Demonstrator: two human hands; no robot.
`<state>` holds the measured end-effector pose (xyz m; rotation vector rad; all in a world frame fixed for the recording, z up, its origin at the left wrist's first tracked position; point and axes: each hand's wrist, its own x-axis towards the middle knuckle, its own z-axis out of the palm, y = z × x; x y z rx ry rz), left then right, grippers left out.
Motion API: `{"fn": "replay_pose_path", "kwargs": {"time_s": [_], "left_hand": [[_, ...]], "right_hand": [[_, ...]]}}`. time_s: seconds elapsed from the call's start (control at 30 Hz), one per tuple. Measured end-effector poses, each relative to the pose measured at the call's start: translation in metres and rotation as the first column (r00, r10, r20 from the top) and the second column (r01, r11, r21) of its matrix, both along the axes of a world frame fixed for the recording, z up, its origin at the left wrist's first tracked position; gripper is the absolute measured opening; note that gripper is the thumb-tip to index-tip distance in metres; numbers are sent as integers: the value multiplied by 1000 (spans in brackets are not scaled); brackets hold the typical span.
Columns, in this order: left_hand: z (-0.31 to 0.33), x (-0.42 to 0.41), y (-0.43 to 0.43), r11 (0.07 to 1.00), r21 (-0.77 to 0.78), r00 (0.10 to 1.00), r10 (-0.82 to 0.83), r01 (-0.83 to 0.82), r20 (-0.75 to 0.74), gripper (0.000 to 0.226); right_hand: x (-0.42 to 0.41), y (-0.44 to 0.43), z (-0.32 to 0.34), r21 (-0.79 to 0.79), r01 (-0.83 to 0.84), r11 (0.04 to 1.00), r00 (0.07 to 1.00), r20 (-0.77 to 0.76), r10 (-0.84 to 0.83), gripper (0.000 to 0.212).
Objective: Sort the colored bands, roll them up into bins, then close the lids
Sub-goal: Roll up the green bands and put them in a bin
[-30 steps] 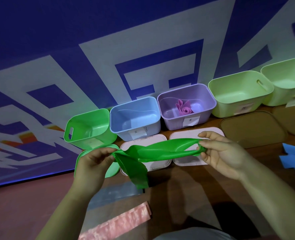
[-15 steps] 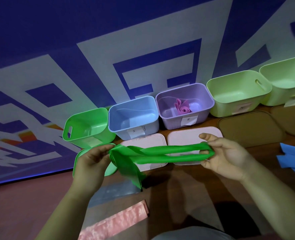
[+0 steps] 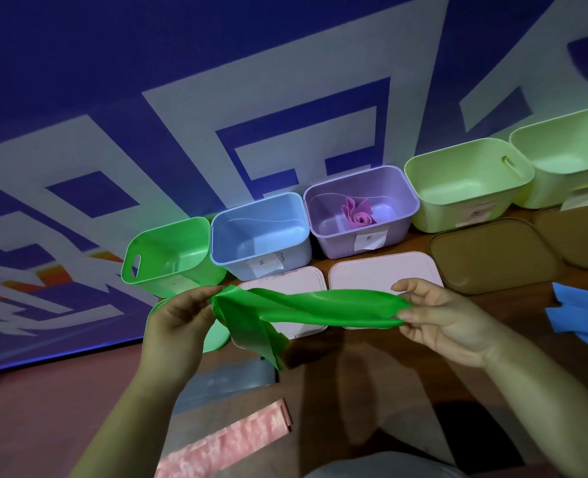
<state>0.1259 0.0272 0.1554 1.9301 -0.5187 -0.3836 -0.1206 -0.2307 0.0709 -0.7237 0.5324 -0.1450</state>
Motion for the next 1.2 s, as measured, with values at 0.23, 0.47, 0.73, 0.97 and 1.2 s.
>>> {"fn": "replay_pose_path", "kwargs": {"time_s": [0.23,0.47,0.73,0.97,1.2], "left_hand": [[3,-7,-6,1000,23,1000,8,-9,17,24],[4,-21,-20,999,34,999,6,-7,33,27],[2,-41,-38,999,33,1000,9,-10,21,23],[-5,-56,-57,997,77,1000,2,-4,31,22],[-5,-60,-70,996,91,999,-23,20,34,24]], "right_hand": [[-12,-9,2,102,-25,994,1000,17,23,75],[-18,-19,7,145,-38,989,999,11,36,56],[-27,-29,16,-7,-47,999,995,-92,46,12],[-37,-43,-1,-336,-42,941,955,-290,-61,18],[-47,-61,-10,-640,-96,763,909,-368,-194,17]]}}
